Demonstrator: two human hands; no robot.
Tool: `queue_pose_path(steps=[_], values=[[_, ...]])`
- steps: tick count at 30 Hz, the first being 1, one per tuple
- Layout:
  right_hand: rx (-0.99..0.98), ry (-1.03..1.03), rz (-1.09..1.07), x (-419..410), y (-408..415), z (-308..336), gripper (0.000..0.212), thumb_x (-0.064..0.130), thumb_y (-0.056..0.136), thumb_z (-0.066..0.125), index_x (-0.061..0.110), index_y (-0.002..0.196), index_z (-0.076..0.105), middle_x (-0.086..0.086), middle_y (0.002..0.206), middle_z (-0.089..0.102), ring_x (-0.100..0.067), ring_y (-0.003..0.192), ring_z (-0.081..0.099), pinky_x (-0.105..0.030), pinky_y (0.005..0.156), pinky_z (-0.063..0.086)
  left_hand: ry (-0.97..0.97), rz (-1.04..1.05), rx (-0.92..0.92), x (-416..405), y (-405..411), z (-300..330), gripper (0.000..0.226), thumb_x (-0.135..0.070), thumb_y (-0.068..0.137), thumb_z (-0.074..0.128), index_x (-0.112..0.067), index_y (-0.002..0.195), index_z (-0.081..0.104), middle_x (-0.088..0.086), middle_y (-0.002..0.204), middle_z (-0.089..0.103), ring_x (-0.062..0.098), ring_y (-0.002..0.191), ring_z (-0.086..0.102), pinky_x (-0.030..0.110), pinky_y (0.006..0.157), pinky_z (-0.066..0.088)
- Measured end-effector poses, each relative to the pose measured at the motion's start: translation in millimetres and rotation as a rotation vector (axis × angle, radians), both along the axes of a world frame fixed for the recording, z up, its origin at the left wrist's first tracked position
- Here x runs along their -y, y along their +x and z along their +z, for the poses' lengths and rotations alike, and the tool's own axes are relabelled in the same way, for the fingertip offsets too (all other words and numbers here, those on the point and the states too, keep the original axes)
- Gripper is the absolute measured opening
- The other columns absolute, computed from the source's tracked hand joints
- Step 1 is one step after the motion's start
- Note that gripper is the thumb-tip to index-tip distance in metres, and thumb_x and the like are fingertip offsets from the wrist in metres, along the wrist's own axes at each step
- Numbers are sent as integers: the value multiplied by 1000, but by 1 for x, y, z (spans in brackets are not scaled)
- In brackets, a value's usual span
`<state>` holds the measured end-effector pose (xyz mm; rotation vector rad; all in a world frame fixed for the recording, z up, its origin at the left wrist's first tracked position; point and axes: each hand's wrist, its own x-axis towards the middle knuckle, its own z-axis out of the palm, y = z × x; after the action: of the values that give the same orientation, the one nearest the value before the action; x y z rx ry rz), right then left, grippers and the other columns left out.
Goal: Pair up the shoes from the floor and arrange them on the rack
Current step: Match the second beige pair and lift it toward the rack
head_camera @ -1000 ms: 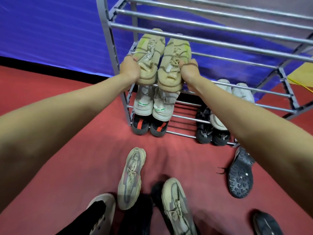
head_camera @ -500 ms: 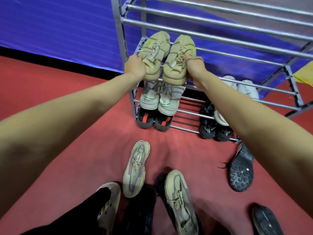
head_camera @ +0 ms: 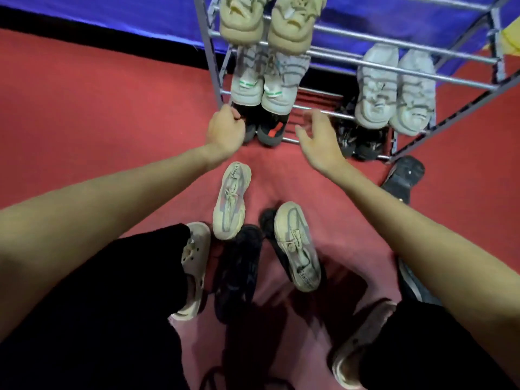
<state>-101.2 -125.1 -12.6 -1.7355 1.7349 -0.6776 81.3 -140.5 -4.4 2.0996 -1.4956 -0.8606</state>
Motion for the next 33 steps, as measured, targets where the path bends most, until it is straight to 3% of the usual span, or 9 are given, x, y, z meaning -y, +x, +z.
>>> queue_pose_path(steps=[2, 7, 12, 15, 18, 21, 25, 30, 33], values=[[-45, 153, 33, -33, -12, -23, 39, 8, 92, 51, -5, 128, 47, -25, 126, 52, -36, 115, 53, -35, 100, 38, 75, -124, 55, -22, 0, -17, 33, -7, 88, 43, -5, 118, 57, 18, 123, 62, 34, 116, 56, 36, 97, 44], [-140, 490, 9, -90, -40, -75, 50, 17, 92, 54, -1, 137, 39, -23, 134, 46, -34, 122, 50, -38, 105, 39, 228, -663, 320, -63, 5, -55, 34, -9, 88, 46, 0, 120, 51, 24, 123, 54, 39, 116, 52, 40, 97, 42], [-140, 762, -54, -140, -46, -123, 73, 28, 85, 69, 0, 141, 31, -22, 139, 41, -36, 131, 40, -34, 107, 35, 384, -899, 446, -94, -3, -98, 34, -10, 87, 47, 0, 119, 51, 22, 121, 54, 37, 114, 55, 42, 96, 47], [-175, 825, 28, -165, -43, -144, 94, 35, 74, 77, 9, 146, 23, -19, 134, 39, -38, 131, 36, -37, 110, 34, 488, -772, 442, -103, -6, -125, 39, -10, 88, 48, 1, 125, 46, 25, 131, 49, 38, 116, 54, 40, 93, 48], [-245, 824, 47, -177, -38, -159, 108, 38, 67, 82, 12, 147, 14, -19, 132, 38, -41, 129, 38, -45, 109, 36, 551, -462, 385, -109, -8, -149, 68, -15, 87, 55, 1, 144, 22, 26, 146, 33, 41, 128, 45, 41, 101, 42], [-314, 788, 77, -179, -35, -170, 112, 40, 66, 82, 11, 148, 12, -18, 132, 39, -41, 128, 40, -48, 106, 36, 516, -163, 341, -116, -9, -172, 84, -33, 80, 68, -1, 142, 22, 22, 139, 34, 38, 127, 42, 42, 105, 40], [-396, 725, 111, -177, -34, -180, 121, 43, 62, 83, 6, 149, 7, -18, 130, 39, -41, 127, 43, -51, 103, 39, 539, 21, 337, -117, -1, -196, 106, -51, 75, 69, 1, 147, 11, 23, 144, 30, 38, 133, 36, 45, 108, 35], [-494, 654, 118, -181, -28, -188, 121, 41, 63, 81, 3, 149, 5, -17, 129, 37, -39, 122, 47, -50, 98, 44, 534, 227, 348, -112, -9, -211, 105, -57, 65, 76, 0, 139, 27, 16, 137, 39, 30, 127, 43, 40, 106, 37], [-521, 664, 97, -180, -24, -191, 123, 35, 61, 83, 5, 149, 2, -16, 129, 37, -39, 119, 49, -49, 97, 45, 584, 312, 274, -106, -9, -215, 105, -53, 65, 79, -1, 139, 26, 17, 140, 38, 30, 131, 40, 38, 110, 34]])
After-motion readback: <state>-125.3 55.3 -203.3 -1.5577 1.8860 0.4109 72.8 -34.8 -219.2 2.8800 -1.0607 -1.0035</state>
